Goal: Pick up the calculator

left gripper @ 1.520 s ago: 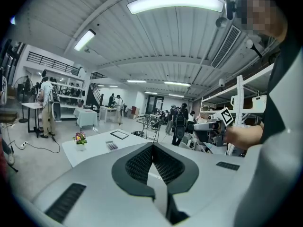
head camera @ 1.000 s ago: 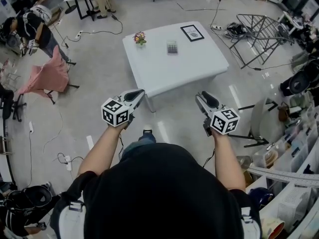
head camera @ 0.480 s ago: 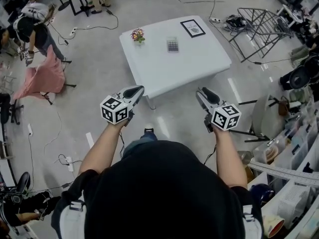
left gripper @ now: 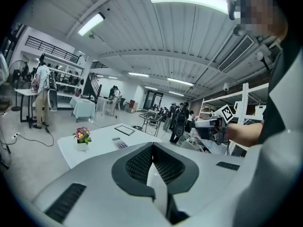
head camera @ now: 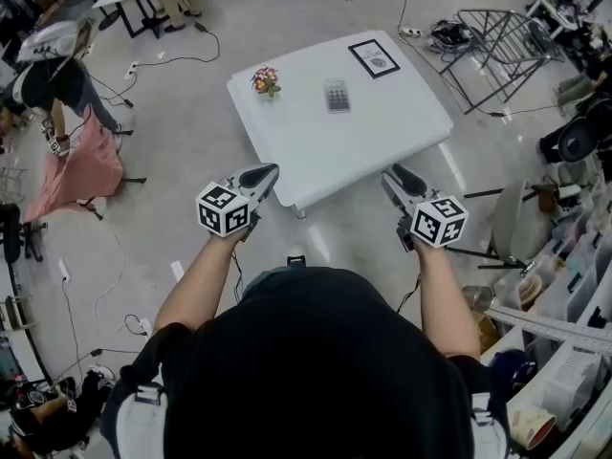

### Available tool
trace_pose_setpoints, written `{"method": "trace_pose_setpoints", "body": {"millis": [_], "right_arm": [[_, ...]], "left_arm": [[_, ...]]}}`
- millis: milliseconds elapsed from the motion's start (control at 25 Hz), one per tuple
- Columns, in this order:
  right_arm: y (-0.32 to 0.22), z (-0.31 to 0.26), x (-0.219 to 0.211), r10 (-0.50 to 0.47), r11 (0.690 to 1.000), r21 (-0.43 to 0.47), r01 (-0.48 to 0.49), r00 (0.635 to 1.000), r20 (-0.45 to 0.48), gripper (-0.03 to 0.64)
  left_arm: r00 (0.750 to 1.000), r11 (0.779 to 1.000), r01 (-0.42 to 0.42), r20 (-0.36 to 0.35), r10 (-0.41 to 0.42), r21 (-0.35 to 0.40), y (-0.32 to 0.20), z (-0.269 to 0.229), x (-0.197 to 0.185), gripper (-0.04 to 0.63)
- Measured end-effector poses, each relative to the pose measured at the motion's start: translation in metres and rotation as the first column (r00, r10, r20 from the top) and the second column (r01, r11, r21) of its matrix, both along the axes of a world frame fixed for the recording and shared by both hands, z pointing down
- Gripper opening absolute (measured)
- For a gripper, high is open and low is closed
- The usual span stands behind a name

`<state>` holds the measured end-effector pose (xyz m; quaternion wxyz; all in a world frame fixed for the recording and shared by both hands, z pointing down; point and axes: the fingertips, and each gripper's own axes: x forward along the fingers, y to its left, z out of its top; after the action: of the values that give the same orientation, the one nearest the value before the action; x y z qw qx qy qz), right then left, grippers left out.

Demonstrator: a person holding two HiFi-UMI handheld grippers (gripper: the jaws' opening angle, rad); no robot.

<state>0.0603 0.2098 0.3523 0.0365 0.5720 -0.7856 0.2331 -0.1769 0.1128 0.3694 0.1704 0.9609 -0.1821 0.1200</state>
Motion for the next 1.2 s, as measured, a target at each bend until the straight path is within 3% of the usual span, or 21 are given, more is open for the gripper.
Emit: {"method": "trace_pose_setpoints", "body": {"millis": [520, 800, 1200], "right_arm": [[-0.057, 0.006, -0.004, 0.085, 0.996, -0.031, -0.086, 0.996, -0.012, 0.164], [-0.08, 0.006, -0.017, 0.075, 0.997, -0.035, -0.075, 0.997, -0.002, 0.163], [-0.104, 0.016, 0.001, 0.058, 0.997, -0.045, -0.056, 0.998, 0.028, 0.163]], "left_arm": [[0.997, 0.997, -0.079, -0.007, 0.079, -0.026, -0.074, 0.017, -0.002, 0.018], [0.999, 0.999, -0.041, -0.01, 0.04, -0.035, -0.102, 0.018, -0.02, 0.018], [0.999, 0.998, -0.031, 0.008, 0.031, -0.055, -0.112, 0.028, -0.003, 0.018]]}}
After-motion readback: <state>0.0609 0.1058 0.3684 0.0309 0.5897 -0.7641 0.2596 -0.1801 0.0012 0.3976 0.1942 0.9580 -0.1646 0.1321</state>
